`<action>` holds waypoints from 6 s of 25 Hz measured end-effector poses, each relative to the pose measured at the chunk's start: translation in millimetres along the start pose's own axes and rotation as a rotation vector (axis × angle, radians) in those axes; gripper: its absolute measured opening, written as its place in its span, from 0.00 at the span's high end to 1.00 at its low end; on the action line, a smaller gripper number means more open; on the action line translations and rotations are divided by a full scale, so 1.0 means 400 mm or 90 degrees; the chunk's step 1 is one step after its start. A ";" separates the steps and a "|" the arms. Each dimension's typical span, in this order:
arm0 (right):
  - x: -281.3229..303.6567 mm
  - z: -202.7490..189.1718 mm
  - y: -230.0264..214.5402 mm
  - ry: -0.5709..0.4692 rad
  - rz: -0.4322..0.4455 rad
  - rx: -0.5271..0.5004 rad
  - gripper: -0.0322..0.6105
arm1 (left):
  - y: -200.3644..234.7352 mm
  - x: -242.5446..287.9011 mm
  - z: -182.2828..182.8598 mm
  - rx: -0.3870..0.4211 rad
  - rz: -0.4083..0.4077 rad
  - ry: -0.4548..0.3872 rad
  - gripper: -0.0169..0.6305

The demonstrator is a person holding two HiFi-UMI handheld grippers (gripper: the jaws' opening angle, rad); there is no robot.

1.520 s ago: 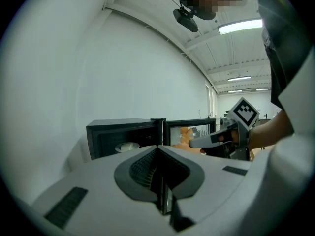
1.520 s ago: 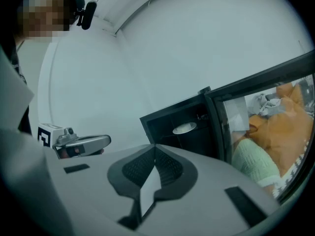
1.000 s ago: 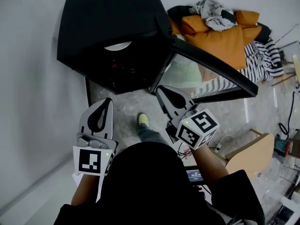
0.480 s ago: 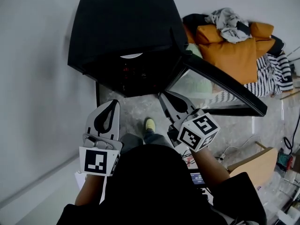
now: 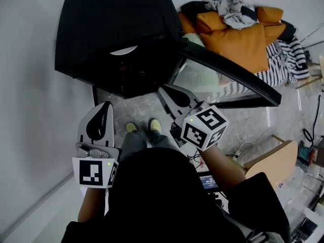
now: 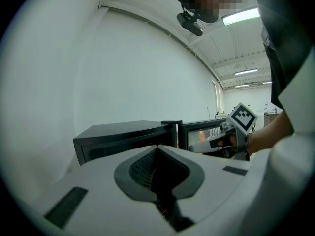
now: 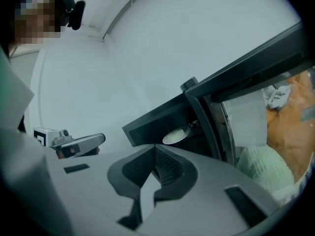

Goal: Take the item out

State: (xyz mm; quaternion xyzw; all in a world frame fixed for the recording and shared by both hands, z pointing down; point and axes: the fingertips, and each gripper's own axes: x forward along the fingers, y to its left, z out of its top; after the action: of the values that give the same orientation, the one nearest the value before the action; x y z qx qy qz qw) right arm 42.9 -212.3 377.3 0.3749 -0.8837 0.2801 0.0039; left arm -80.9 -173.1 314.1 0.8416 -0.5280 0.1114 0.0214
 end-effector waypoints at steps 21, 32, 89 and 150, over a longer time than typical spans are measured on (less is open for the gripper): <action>0.273 -0.110 -0.065 0.006 -0.096 0.095 0.88 | 0.194 -0.035 -0.028 -0.028 0.000 -0.006 0.96; 0.482 -0.103 -0.207 -0.073 -0.136 0.355 0.71 | 0.310 -0.063 -0.033 0.006 0.028 -0.004 0.96; 0.422 -0.121 -0.204 -0.105 -0.130 0.633 0.93 | 0.299 -0.026 -0.029 0.009 0.005 0.000 0.96; -0.211 0.131 0.106 0.026 0.081 0.571 0.92 | 0.034 -0.061 0.062 0.004 0.000 -0.067 0.96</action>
State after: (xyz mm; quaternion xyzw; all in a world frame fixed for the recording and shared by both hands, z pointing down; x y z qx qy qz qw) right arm 86.0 -158.7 293.8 0.2789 -0.6960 0.6424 -0.1587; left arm -99.0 -161.5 283.6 0.8464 -0.5281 0.0682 -0.0090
